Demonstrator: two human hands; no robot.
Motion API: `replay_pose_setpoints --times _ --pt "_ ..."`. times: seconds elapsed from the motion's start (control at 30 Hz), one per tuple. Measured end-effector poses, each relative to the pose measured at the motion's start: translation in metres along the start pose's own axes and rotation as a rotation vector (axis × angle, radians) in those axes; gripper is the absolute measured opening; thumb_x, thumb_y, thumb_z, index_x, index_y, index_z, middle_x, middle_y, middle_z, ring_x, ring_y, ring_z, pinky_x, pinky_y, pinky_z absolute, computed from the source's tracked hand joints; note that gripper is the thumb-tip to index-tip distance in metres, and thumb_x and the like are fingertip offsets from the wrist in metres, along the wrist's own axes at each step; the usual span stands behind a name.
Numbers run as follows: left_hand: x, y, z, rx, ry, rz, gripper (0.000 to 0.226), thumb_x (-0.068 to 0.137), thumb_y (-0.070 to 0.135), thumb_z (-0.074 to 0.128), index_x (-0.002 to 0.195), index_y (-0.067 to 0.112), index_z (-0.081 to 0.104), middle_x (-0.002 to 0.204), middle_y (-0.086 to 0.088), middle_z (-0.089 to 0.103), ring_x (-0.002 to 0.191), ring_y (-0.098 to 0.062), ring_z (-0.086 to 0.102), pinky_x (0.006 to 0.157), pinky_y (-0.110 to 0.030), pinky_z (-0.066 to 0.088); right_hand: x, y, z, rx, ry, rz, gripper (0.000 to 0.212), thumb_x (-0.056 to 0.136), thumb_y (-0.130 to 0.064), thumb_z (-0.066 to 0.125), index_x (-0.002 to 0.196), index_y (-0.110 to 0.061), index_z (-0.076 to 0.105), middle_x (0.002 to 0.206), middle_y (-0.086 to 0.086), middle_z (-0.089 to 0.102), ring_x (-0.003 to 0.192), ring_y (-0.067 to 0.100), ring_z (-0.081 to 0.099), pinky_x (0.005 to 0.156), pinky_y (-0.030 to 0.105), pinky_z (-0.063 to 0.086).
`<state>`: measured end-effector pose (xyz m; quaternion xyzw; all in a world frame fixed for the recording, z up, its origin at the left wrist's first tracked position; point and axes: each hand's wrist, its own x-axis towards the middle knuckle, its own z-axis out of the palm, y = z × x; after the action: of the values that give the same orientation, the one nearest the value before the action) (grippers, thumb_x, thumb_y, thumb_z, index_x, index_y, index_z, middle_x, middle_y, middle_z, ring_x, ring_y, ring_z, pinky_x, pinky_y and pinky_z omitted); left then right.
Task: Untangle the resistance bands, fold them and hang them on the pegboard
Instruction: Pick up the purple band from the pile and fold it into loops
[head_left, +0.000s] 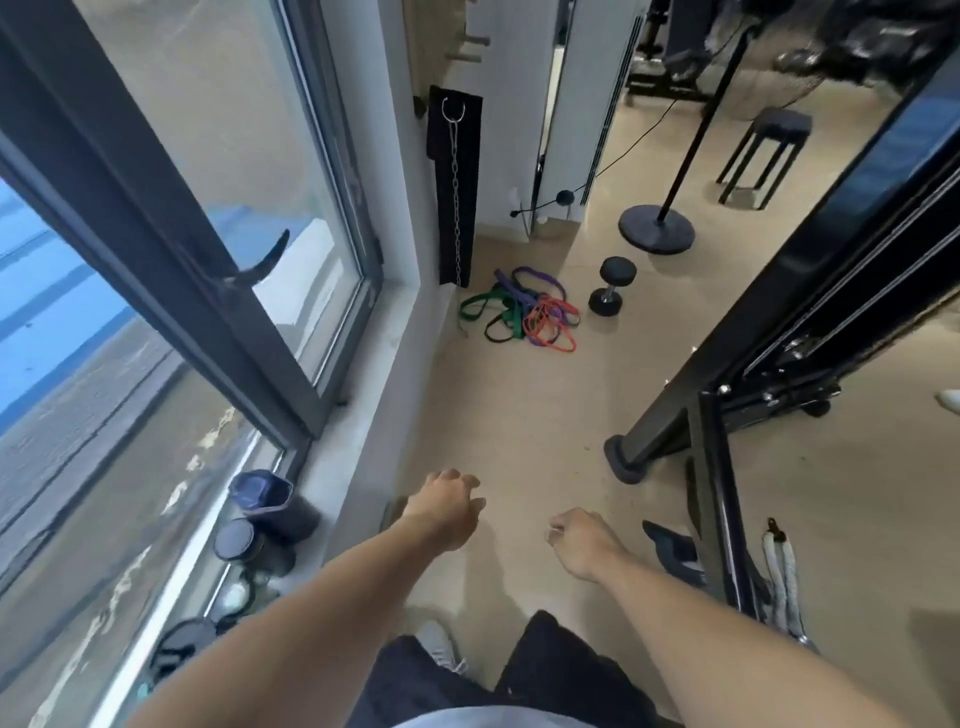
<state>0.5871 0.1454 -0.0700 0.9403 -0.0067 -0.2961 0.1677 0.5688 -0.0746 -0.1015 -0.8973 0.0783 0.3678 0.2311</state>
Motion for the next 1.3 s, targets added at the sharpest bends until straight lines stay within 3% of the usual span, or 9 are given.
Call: replay_pose_setpoints --times 0.17,0.27,0.47,0.7,1.07,1.3 --pt "0.078 0.005 -0.058 0.065 -0.035 0.063 0.043 0.105 0.04 0.039 0.143 0.023 0.054 0.148 -0.004 0.045 0.14 -0.03 0.039 0.112 -0.05 0.039 0.052 -0.042 -0.049 0.079 0.021 0.013 0.038 0.105 -0.021 0.049 0.138 -0.016 0.065 0.147 0.004 0.061 0.136 0.026 0.056 0.114 0.03 0.043" --pt "0.131 0.021 -0.08 0.137 -0.091 0.124 0.044 0.105 0.038 0.041 0.144 0.023 0.053 0.15 -0.006 0.043 0.142 -0.031 0.037 0.114 -0.049 0.038 0.095 -0.046 -0.077 0.104 0.02 0.058 0.035 0.1 -0.012 0.049 0.127 -0.001 0.069 0.139 0.013 0.067 0.131 0.032 0.06 0.11 0.037 0.047" --pt "0.256 0.067 -0.14 0.222 -0.127 0.172 0.041 0.102 0.033 0.048 0.142 0.024 0.055 0.149 -0.008 0.048 0.142 -0.029 0.039 0.114 -0.045 0.039 0.208 -0.034 -0.167 0.13 0.018 0.059 0.043 0.104 -0.024 0.049 0.145 -0.019 0.059 0.154 0.003 0.055 0.141 0.023 0.052 0.115 0.024 0.038" --pt "0.384 0.135 -0.23 0.193 -0.084 0.114 0.049 0.102 0.039 0.051 0.148 0.024 0.048 0.153 -0.005 0.045 0.143 -0.028 0.038 0.115 -0.046 0.038 0.313 -0.028 -0.321 0.074 0.062 0.076 0.039 0.101 -0.025 0.053 0.138 -0.017 0.063 0.146 0.006 0.062 0.134 0.025 0.058 0.109 0.026 0.045" --pt "0.588 0.225 -0.298 0.144 -0.135 0.168 0.047 0.104 0.037 0.046 0.149 0.022 0.047 0.155 -0.01 0.042 0.142 -0.029 0.04 0.116 -0.04 0.035 0.463 -0.037 -0.476 -0.005 0.019 0.074 0.049 0.102 -0.027 0.052 0.15 -0.016 0.052 0.157 0.003 0.05 0.146 0.023 0.045 0.115 0.024 0.034" --pt "0.73 0.285 -0.359 0.047 -0.22 0.187 0.038 0.105 0.027 0.045 0.136 0.01 0.059 0.143 -0.011 0.058 0.129 -0.029 0.053 0.098 -0.031 0.044 0.569 -0.037 -0.602 -0.016 0.053 0.116 0.045 0.104 -0.035 0.05 0.148 -0.023 0.053 0.156 0.001 0.051 0.143 0.023 0.048 0.117 0.03 0.037"
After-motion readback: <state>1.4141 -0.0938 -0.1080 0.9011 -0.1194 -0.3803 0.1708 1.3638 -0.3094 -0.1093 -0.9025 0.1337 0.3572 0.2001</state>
